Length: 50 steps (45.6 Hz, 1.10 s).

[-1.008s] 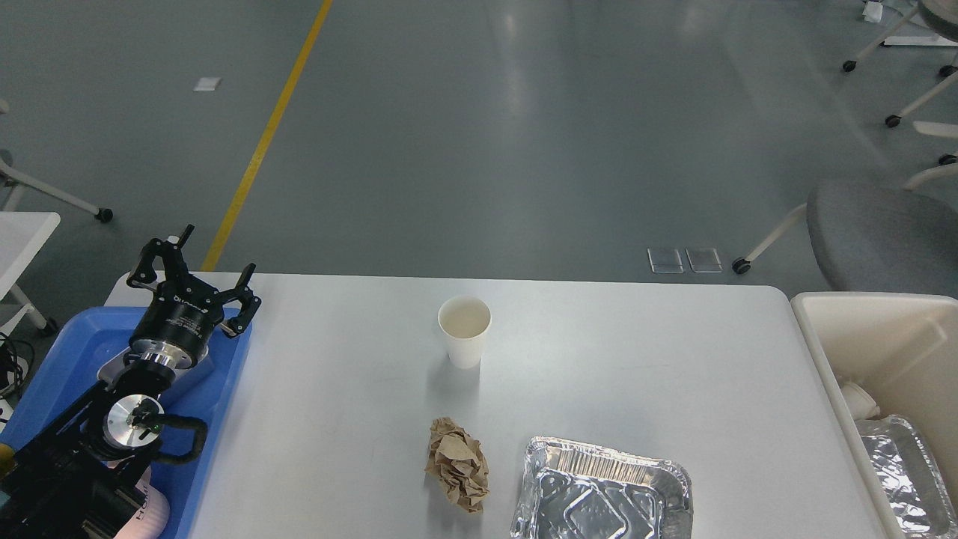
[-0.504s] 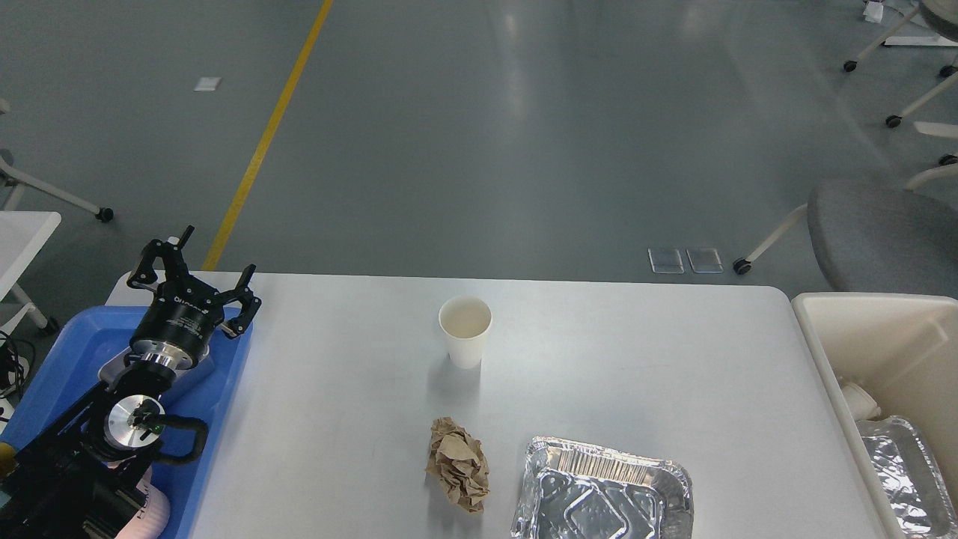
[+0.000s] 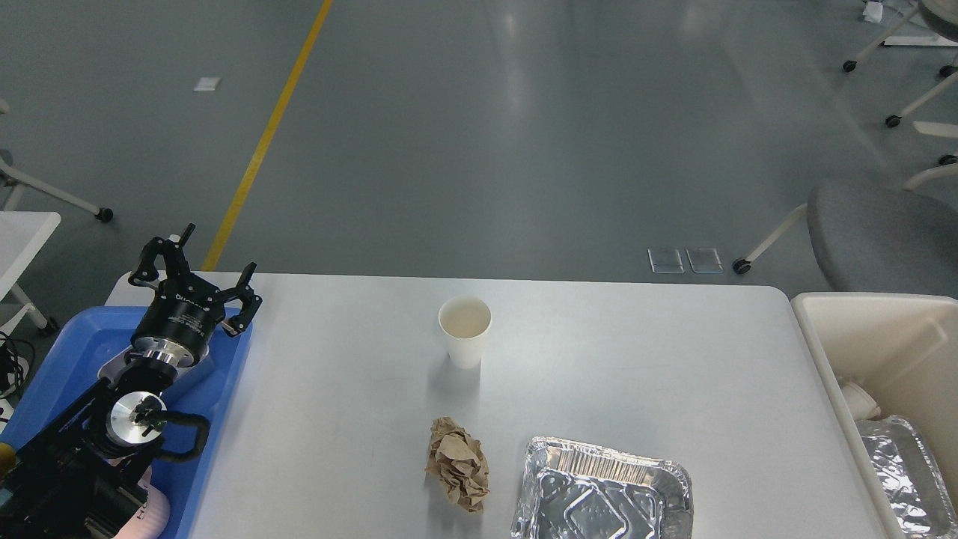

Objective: Tidy desktop

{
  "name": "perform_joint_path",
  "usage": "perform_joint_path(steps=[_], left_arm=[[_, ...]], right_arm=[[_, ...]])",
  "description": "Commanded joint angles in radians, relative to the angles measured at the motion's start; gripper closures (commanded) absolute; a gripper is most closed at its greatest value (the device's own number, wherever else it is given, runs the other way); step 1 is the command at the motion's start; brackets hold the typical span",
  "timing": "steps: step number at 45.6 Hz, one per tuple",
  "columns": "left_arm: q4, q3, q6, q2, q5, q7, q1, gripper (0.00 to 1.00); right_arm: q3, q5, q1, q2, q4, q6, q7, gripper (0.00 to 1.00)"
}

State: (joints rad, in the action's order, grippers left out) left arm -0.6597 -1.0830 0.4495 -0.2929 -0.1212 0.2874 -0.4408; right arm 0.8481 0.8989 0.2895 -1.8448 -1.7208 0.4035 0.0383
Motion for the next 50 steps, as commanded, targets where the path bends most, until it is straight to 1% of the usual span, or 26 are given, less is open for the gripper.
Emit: perform_joint_path(steps=[1,18,30,35,43,50], left_arm=[[0.0,0.0,0.0,0.0,0.0,-0.001,0.001,0.03],[0.002,0.0,0.0,-0.005,0.0,0.003,0.004,0.03],[0.002,0.0,0.0,-0.009,0.0,0.003,0.004,0.03],[0.002,0.0,0.0,-0.008,0.0,0.003,0.001,0.03],[0.002,0.003,0.0,-0.008,0.0,-0.002,0.001,0.03],[0.002,0.005,0.0,-0.009,0.0,-0.005,-0.004,0.03]], right_arm=[[-0.018,0.0,-0.001,0.004,0.0,0.001,0.003,0.0],[-0.026,0.0,-0.006,0.024,0.0,0.018,0.006,0.0],[-0.026,0.009,-0.033,0.059,0.0,0.064,0.005,0.0],[-0.027,0.009,-0.064,0.093,0.0,0.081,0.005,0.0],[-0.026,0.026,-0.098,0.14,0.0,0.159,0.003,0.0],[-0.026,0.028,-0.099,0.196,0.0,0.176,0.003,0.0]])
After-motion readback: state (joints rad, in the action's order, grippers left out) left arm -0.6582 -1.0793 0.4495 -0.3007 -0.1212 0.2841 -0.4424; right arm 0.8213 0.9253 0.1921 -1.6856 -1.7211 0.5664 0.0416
